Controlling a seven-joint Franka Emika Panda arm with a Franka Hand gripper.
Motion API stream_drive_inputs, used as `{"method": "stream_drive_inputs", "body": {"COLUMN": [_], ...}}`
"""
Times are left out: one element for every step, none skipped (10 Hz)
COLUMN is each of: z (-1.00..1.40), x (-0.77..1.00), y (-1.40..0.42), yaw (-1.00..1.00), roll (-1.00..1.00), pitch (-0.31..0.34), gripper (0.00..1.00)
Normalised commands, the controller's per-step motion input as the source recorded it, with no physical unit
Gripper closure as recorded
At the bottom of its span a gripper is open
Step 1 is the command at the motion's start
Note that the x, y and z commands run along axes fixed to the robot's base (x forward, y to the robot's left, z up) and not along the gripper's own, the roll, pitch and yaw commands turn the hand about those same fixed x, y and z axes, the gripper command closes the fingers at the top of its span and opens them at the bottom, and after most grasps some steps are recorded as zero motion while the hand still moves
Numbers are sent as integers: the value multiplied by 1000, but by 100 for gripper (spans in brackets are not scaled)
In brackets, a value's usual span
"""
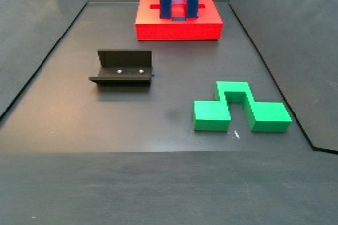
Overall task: Pick up the yellow object. Move up. Move to above the board. Insert the yellow object.
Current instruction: Insert the yellow object.
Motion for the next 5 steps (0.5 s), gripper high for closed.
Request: {"method": "stream_drive_inputs", "body": {"z": [-971,-823,-746,-577,-523], "x": [-254,-209,-57,-6,0], "y": [-126,0,0,0,0], "yaw": [0,0,0,0,0], "roll": [0,0,34,1,0], "pitch": [-111,-157,-77,-20,0], "gripper": [100,100,100,100,100]}}
